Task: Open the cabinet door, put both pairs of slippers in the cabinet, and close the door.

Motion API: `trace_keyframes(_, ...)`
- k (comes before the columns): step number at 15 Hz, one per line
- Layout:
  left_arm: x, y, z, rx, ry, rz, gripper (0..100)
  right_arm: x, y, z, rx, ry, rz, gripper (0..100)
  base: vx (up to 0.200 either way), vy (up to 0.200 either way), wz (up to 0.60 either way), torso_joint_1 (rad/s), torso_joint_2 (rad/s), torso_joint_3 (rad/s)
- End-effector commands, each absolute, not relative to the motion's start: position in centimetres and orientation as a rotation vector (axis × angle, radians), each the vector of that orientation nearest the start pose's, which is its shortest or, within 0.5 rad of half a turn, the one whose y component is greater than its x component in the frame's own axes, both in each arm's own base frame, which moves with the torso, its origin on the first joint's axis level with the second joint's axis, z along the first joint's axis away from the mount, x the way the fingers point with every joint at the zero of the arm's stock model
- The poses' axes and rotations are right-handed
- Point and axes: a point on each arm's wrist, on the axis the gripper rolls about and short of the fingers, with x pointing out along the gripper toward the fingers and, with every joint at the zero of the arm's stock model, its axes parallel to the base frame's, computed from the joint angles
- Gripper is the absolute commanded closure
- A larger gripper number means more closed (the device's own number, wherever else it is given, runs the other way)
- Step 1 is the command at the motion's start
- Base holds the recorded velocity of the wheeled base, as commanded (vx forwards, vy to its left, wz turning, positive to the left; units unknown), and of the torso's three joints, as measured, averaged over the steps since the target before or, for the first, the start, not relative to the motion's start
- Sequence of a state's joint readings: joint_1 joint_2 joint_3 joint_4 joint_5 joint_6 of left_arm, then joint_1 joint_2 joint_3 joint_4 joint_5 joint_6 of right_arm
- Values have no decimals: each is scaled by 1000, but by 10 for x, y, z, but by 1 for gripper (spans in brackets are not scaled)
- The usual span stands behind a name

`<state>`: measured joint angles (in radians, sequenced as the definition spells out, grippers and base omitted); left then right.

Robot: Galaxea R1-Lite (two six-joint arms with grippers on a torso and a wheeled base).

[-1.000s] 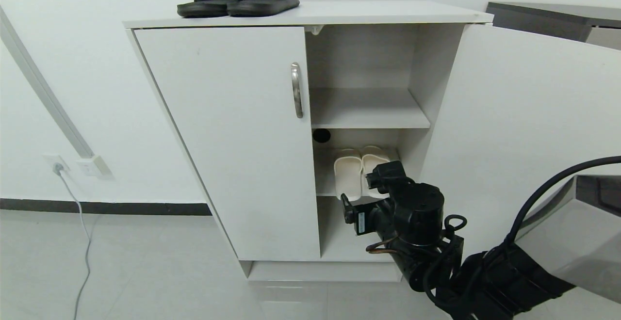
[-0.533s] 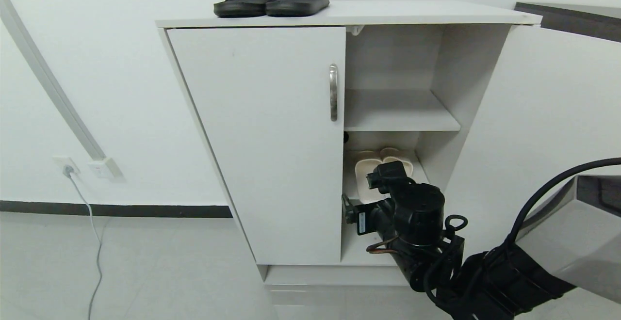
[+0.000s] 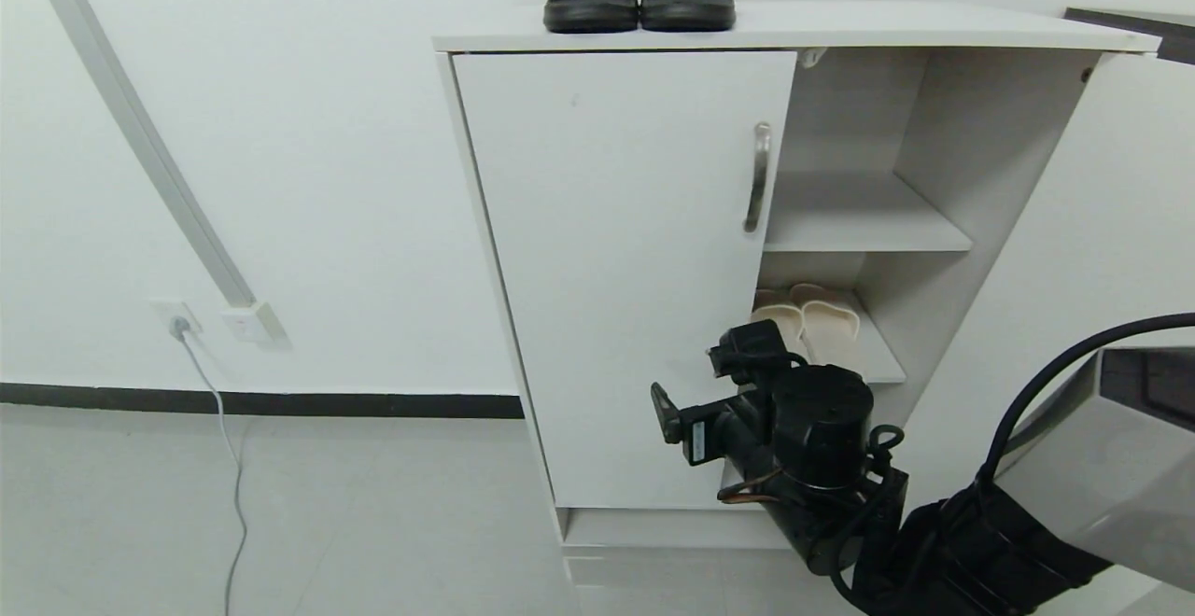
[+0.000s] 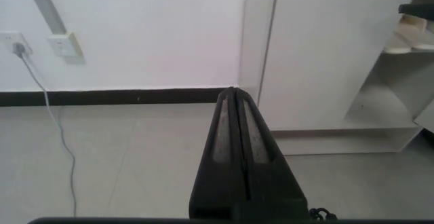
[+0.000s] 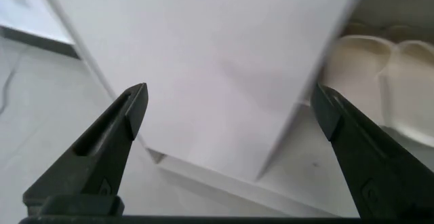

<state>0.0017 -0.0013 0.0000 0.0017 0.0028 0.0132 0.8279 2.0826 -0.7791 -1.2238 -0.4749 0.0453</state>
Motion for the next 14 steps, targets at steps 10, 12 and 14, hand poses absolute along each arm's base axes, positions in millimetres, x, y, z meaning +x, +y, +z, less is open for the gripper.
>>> trace_keyframes(10, -23, 0, 75, 12, 2, 5, 100, 252, 259, 102, -18, 83, 360, 0, 0, 40, 0, 0, 0, 1)
trace_keyframes(12, -23, 0, 75, 12, 2, 5, 100, 252, 259, 103, -17, 82, 360, 0, 0, 0, 0, 0, 0, 0)
trace_keyframes(14, -23, 0, 75, 12, 2, 5, 100, 252, 259, 102, -26, 82, 360, 0, 0, 0, 0, 0, 0, 0)
